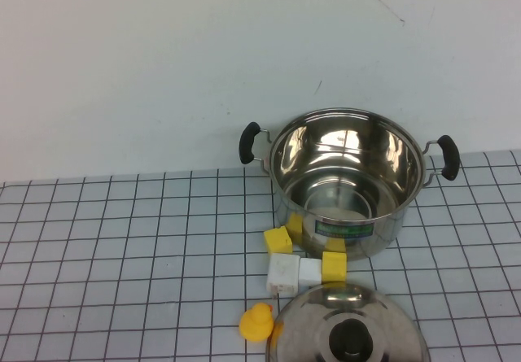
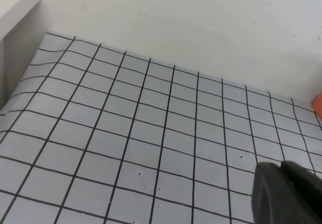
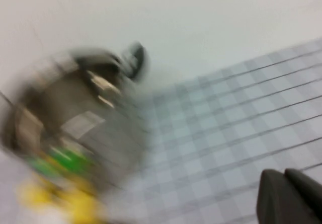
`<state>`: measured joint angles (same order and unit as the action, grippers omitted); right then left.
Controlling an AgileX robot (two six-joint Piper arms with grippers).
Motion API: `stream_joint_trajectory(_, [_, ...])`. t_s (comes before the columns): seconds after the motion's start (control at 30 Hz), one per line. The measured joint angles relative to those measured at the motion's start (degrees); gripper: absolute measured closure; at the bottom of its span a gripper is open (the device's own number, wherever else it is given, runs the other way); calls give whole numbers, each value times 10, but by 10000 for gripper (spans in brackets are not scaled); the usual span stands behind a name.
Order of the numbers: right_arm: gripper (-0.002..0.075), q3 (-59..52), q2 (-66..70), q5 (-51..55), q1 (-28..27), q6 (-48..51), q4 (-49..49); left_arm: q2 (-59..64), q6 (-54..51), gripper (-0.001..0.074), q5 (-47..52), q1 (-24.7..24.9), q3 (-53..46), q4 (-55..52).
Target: Cover the pot
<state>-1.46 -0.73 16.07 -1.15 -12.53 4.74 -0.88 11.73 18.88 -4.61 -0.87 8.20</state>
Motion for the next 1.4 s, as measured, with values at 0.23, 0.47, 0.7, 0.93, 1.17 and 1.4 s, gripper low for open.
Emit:
stream_joint_trajectory(0.23, [728,-1,0,-46,0,-60,177,0,0,738,0,0,0,0])
stream_joint_trajectory(0.47, [728,-1,0,-42,0,-20,171,0,0,738,0,0,0,0])
stream_joint_trajectory(0.7, [728,18,0,-9,0,147,176,0,0,738,0,0,0,0])
stream_joint_trajectory(0.93, [728,156,115,129,1,321,177,0,0,738,0,0,0,0])
stream_joint_trajectory(1.17, [728,286,314,331,4,572,206,0,0,738,0,0,0,0])
stream_joint_trajectory(1.4, [728,374,463,408,49,644,253,0,2,738,0,0,0,0])
